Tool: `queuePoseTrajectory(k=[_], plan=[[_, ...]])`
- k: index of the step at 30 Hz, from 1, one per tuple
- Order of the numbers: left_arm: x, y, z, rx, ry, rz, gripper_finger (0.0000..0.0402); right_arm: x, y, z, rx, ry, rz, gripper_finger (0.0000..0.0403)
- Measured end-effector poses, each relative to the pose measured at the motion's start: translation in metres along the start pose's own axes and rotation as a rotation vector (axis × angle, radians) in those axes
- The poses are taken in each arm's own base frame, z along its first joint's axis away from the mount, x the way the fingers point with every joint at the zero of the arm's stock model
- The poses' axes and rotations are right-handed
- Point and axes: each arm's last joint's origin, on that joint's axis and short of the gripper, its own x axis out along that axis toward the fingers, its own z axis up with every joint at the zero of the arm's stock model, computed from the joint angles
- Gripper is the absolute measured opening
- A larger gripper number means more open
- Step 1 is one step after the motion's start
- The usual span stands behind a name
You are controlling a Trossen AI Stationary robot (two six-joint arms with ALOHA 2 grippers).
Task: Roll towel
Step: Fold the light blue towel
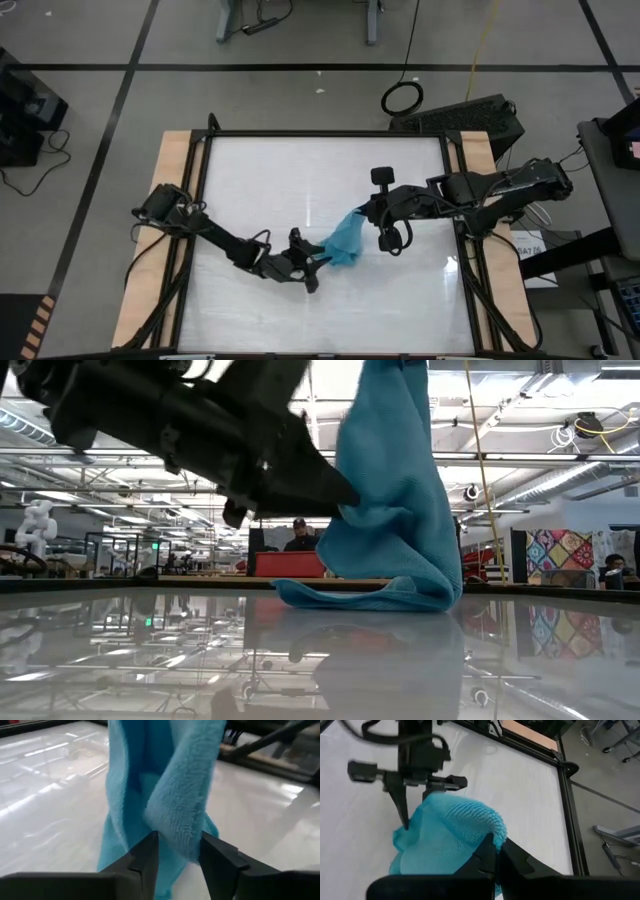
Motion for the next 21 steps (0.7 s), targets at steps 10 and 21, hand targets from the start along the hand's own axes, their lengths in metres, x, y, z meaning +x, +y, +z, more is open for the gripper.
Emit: queuePoseTrajectory(k=[10, 21], plan=[[0.004, -0.008, 0.011, 0.149, 0.032, 0.031, 0.0012, -0.001, 0.004, -0.005, 0.019, 0.048, 0.018, 0.0], [-0.053, 0.007, 0.077, 0.336, 0.081, 0.098, 0.0008, -0.011, 0.01, -0.006, 0.016, 0.05, 0.045, 0.0]])
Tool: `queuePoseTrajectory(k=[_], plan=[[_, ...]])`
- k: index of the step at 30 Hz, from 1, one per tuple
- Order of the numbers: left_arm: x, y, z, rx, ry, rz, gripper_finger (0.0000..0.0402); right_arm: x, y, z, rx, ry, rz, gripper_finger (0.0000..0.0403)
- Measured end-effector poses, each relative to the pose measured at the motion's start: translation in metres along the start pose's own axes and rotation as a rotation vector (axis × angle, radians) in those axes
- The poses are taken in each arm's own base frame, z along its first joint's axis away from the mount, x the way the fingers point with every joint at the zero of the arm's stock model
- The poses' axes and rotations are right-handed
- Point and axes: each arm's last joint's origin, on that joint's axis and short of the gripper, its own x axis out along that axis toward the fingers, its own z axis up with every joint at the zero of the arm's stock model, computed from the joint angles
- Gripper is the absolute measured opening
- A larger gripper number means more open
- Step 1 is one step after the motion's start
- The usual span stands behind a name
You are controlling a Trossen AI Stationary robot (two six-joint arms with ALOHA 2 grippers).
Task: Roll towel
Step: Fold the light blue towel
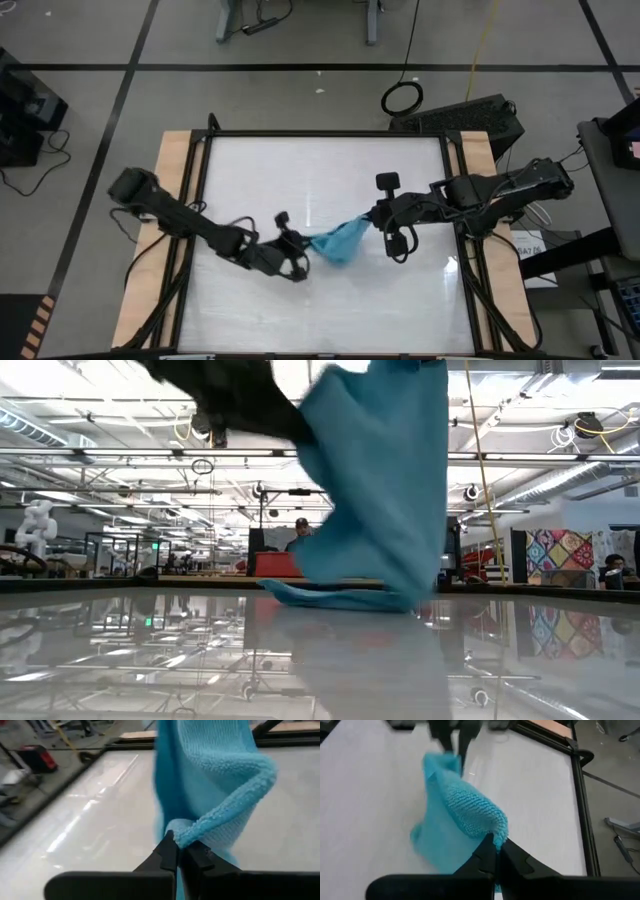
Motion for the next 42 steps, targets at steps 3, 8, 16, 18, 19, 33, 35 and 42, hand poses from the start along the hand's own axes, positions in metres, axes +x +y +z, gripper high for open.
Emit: queuePoseTrajectory(k=[3, 8, 16, 18, 19, 33, 35, 42], plan=[[-0.026, 0.019, 0.027, 0.06, 0.01, 0.066, 0.0008, -0.007, -0.004, 0.0, 0.006, -0.022, -0.05, 0.0], [-0.06, 0.048, 0.074, 0.234, 0.003, 0.222, 0.0008, -0.018, -0.018, -0.001, -0.026, -0.043, -0.163, 0.0], [-0.065, 0.099, 0.128, 0.493, 0.074, 0.497, 0.0008, -0.02, -0.069, -0.008, -0.078, -0.008, -0.393, 0.0], [-0.068, 0.109, 0.139, 0.489, 0.074, 0.561, 0.0008, -0.024, -0.078, -0.01, -0.07, 0.001, -0.431, 0.0], [-0.07, 0.113, 0.144, 0.487, 0.072, 0.572, 0.0008, -0.025, -0.08, -0.011, -0.061, -0.004, -0.44, 0.0], [-0.052, 0.043, 0.069, 0.484, 0.382, 0.148, 0.0008, 0.004, -0.016, -0.043, 0.16, -0.013, 0.254, 0.0], [-0.041, 0.027, 0.053, 0.492, 0.438, 0.099, 0.0008, 0.024, 0.002, -0.057, 0.204, -0.023, 0.313, 0.0], [-0.003, -0.027, 0.009, 0.515, 0.564, -0.092, 0.0008, 0.075, 0.063, -0.117, 0.379, -0.156, 0.451, 0.0001]])
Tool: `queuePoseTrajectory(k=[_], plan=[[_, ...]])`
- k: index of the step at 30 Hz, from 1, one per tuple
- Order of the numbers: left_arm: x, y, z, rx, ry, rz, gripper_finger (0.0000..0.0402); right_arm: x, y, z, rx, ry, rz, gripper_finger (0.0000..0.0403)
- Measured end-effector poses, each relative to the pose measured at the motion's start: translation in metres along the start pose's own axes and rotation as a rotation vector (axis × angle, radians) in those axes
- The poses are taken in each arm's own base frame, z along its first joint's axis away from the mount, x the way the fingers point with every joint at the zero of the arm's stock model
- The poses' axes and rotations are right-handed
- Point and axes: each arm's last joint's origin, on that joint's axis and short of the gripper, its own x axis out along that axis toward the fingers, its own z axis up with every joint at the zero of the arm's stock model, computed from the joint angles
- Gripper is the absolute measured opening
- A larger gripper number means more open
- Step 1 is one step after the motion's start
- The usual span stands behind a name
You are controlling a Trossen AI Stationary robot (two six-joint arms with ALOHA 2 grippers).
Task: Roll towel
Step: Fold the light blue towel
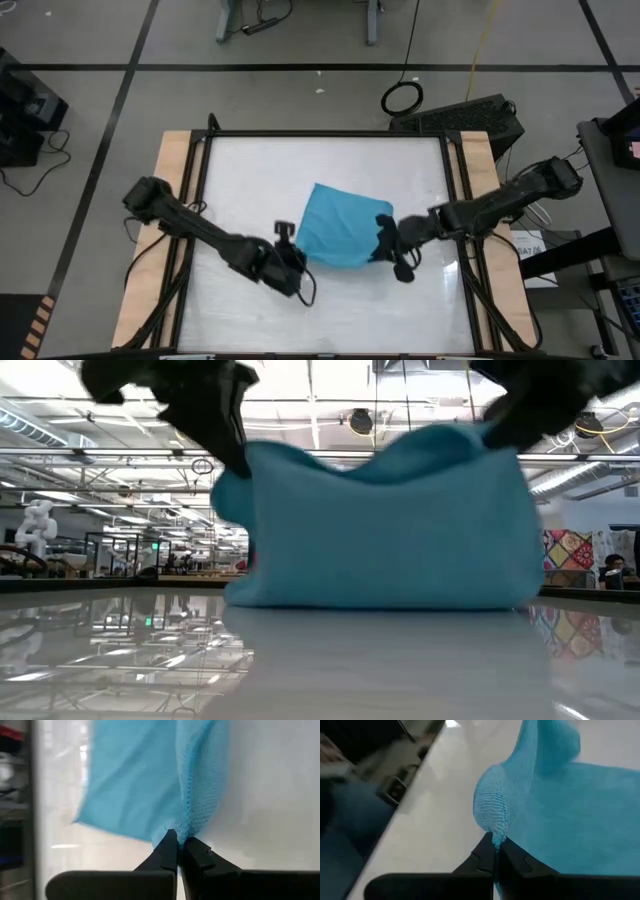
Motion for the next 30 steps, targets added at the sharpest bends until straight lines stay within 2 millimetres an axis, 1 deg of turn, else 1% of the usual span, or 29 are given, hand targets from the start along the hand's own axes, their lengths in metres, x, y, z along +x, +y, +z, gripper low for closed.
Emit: queuePoseTrajectory(k=[3, 6, 9, 11, 13, 16, 19, 22, 26, 30], plan=[[0.015, -0.017, 0.003, 0.009, 0.006, -0.08, 0.0008, 0.008, 0.005, -0.025, 0.064, -0.081, 0.054, 0.0017], [0.024, -0.03, 0.006, 0.013, -0.002, -0.139, 0.0008, 0.008, 0.012, -0.042, 0.079, -0.121, 0.074, 0.0064], [0.031, -0.037, 0.009, 0.004, -0.021, -0.171, 0.0008, 0.008, 0.021, -0.049, 0.059, -0.122, 0.067, 0.0129], [0.031, -0.039, 0.009, -0.001, -0.024, -0.189, 0.0008, 0.007, 0.027, -0.051, 0.012, -0.13, 0.057, 0.0174], [0.032, -0.04, 0.014, -0.023, -0.063, -0.213, 0.0008, 0.007, 0.033, -0.054, -0.043, -0.14, 0.036, 0.0214], [0.032, -0.042, 0.015, -0.03, -0.077, -0.256, 0.0008, 0.007, 0.043, -0.059, -0.158, -0.154, -0.005, 0.0248], [0.032, -0.042, 0.017, -0.038, -0.087, -0.285, 0.0008, 0.012, 0.053, -0.068, -0.281, -0.129, -0.023, 0.0252], [0.034, -0.04, 0.017, -0.048, -0.079, -0.286, 0.0008, 0.025, 0.062, -0.075, -0.345, -0.083, -0.04, 0.0239], [0.037, -0.035, 0.017, -0.078, -0.067, -0.3, 0.0008, 0.05, 0.077, -0.079, -0.429, -0.01, -0.038, 0.021], [0.042, -0.027, 0.018, -0.127, -0.051, -0.291, 0.0008, 0.078, 0.096, -0.078, -0.54, 0.044, -0.03, 0.0178]])
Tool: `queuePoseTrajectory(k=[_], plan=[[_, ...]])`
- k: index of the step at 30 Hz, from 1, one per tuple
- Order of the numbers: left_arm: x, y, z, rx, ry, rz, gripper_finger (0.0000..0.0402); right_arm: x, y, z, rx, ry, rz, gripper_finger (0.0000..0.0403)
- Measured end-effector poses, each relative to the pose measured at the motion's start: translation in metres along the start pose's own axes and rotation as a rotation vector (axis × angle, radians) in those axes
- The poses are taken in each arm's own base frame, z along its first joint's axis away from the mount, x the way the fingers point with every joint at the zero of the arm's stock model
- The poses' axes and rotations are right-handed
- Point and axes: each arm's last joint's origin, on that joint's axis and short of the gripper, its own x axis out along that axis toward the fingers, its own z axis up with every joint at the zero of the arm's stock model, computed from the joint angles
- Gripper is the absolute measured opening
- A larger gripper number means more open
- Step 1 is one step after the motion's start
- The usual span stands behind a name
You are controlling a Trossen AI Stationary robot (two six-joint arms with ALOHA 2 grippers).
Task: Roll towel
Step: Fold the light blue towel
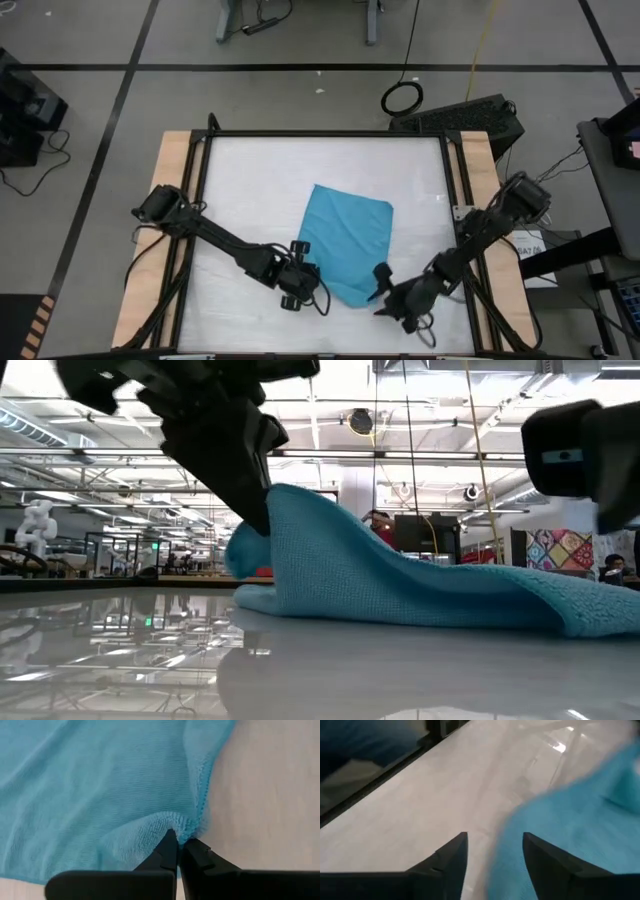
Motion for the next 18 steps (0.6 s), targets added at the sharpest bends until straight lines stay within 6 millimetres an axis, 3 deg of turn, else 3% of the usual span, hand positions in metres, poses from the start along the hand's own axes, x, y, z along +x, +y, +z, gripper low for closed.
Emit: queuePoseTrajectory(k=[8, 18], plan=[[0.004, 0.014, 0.002, -0.097, 0.021, -0.047, 0.0008, 0.033, 0.013, 0.005, -0.137, 0.197, -0.103, 0.013], [0.003, 0.01, 0.001, -0.108, 0.03, -0.086, 0.0008, 0.036, 0.009, 0.001, -0.132, 0.228, -0.285, 0.0074]])
